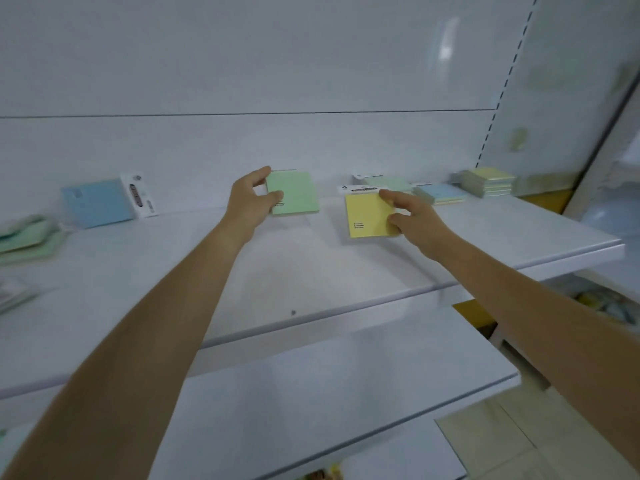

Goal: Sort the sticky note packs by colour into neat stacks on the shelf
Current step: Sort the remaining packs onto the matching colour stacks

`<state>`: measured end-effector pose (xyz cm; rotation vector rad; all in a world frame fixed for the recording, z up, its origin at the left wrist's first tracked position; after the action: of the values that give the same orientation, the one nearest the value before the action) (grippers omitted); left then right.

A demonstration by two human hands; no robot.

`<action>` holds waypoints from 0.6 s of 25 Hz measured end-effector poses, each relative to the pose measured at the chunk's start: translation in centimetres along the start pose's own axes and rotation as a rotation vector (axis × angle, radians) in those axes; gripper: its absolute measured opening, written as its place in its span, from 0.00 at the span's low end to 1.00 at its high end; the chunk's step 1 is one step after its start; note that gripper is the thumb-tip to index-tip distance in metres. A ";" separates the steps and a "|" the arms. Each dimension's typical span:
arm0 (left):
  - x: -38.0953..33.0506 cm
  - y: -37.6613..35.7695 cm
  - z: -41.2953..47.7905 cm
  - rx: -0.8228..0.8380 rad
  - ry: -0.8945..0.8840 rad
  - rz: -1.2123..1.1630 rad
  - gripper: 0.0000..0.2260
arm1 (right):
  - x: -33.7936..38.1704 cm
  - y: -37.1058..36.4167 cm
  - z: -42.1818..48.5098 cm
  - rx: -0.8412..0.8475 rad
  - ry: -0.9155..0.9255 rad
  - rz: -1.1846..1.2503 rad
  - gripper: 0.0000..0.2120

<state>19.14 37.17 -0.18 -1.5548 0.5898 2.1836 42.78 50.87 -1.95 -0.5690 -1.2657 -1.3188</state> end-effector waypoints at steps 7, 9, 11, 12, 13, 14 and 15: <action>-1.7 -10.0 0.4 0.027 0.050 -0.039 0.26 | -4.7 6.1 2.9 0.007 -0.047 -0.065 0.26; -2.0 -12.5 1.3 0.038 0.061 -0.053 0.26 | -5.4 7.0 4.0 0.006 -0.020 -0.105 0.25; -2.2 -15.0 2.4 0.052 0.066 -0.066 0.26 | -6.2 7.7 5.3 0.001 -0.006 -0.124 0.25; -2.3 -16.0 2.9 0.058 0.063 -0.072 0.26 | -6.6 8.0 5.7 0.001 -0.010 -0.120 0.25; -2.3 -16.9 3.3 0.066 0.056 -0.063 0.26 | -6.9 8.2 6.0 0.002 -0.016 -0.108 0.25; -2.2 -17.9 3.8 0.068 0.051 -0.058 0.27 | -7.3 8.5 6.4 0.005 -0.020 -0.094 0.25; -2.0 -18.9 4.2 0.082 0.051 -0.035 0.27 | -7.7 8.7 6.9 0.011 -0.020 -0.087 0.25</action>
<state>26.69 55.07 0.83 -1.5701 0.6544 2.0725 50.01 62.10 -3.90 -0.5264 -1.3260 -1.3802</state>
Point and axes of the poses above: each hand's wrist, its own z-axis towards the middle knuckle, its own y-axis out of the back of the hand, x = y × z, the point moved 6 cm from there along z, towards the middle knuckle, and after that the axes turned 11 degrees about -x, right-handed, at the moved point
